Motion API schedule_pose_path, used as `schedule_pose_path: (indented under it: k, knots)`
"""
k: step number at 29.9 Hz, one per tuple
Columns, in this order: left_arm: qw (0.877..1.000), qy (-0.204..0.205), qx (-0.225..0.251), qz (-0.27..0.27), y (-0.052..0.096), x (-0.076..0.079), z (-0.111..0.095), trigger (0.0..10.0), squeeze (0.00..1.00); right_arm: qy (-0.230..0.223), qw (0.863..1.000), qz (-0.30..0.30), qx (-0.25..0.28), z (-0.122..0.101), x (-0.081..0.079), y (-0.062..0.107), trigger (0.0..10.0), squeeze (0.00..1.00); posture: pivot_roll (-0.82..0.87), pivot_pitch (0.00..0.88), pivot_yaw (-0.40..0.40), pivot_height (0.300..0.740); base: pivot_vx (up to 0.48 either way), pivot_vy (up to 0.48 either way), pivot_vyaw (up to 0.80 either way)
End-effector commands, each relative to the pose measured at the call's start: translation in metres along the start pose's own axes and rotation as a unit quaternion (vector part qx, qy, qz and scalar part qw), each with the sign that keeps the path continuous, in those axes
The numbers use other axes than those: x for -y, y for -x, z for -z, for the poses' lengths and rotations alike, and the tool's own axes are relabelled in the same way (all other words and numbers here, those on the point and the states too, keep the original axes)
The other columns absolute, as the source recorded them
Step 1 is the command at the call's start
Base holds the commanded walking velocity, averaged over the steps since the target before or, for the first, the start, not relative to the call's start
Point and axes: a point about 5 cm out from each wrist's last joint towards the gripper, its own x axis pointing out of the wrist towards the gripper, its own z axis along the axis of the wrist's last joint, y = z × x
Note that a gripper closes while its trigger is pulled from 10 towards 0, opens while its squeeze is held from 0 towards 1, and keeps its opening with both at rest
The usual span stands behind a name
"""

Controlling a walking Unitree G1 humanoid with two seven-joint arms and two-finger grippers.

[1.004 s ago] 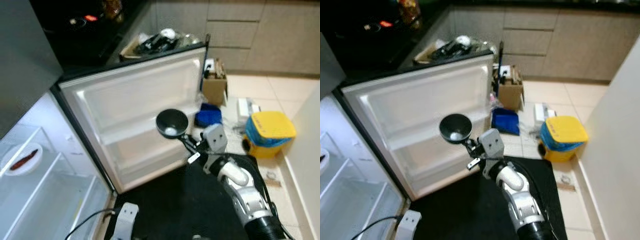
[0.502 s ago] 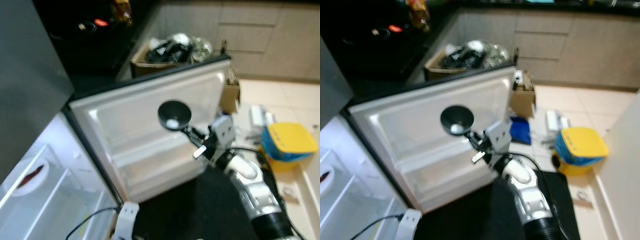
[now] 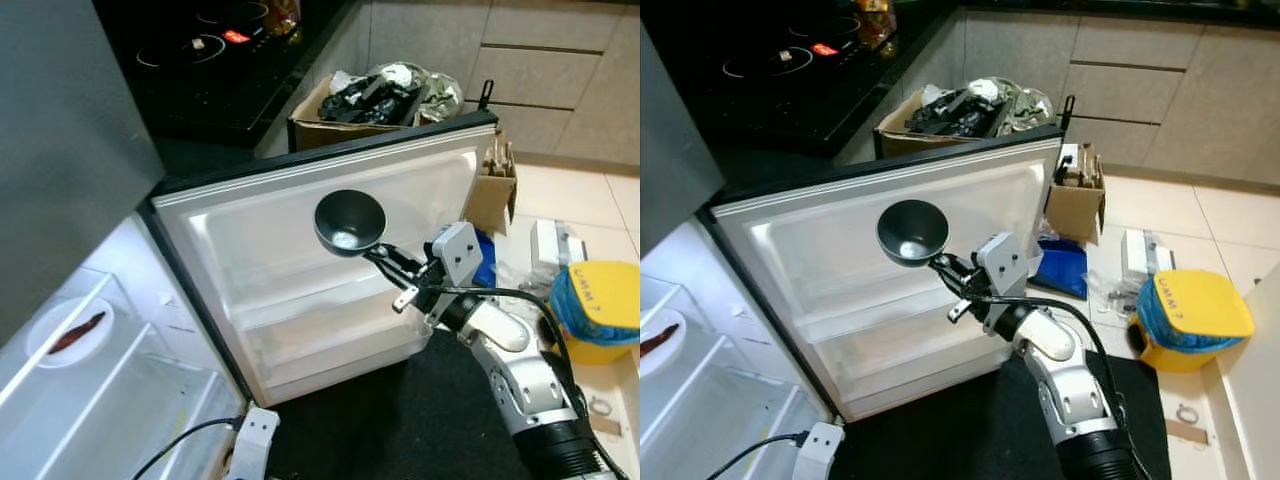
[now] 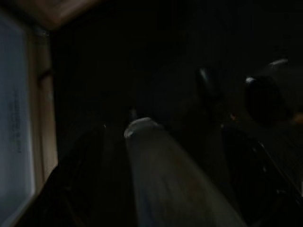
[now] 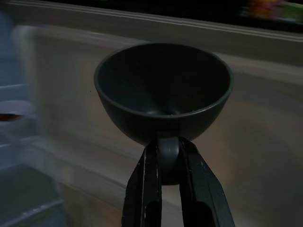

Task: Restocking fridge

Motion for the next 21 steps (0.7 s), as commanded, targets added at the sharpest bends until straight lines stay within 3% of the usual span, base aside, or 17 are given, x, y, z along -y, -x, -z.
schedule_pose_path:
  k: [1, 5, 7, 21]
  knots:
    - [1.0, 0.005, -0.009, 0.0, 0.001, 0.0, 0.006, 10.0, 0.0, 0.006, 1.0, 0.008, -0.005, -0.002, 0.003, -0.001, 10.0, 0.0, -0.22, 0.083, 0.04, 0.74, 0.0, 0.0, 0.0]
    - [1.0, 0.006, -0.008, 0.001, 0.001, 0.001, 0.006, 10.0, 0.0, 0.024, 0.999, 0.021, -0.026, 0.0, 0.009, -0.001, 10.0, 0.0, -0.22, 0.084, 0.039, 0.74, 0.0, 0.0, 0.0]
    - [1.0, 0.007, -0.008, 0.002, 0.001, 0.001, 0.006, 10.0, 0.0, 0.047, 0.996, 0.053, -0.058, 0.005, 0.02, 0.001, 10.0, 0.0, -0.22, 0.083, 0.037, 0.74, 0.0, 0.0, 0.0]
    - [1.0, 0.004, -0.001, 0.005, -0.001, 0.003, 0.002, 10.0, 0.0, 0.052, 0.987, 0.111, -0.101, 0.011, 0.049, 0.001, 10.0, 0.0, -0.22, 0.091, 0.034, 0.74, 0.0, 0.0, 0.0]
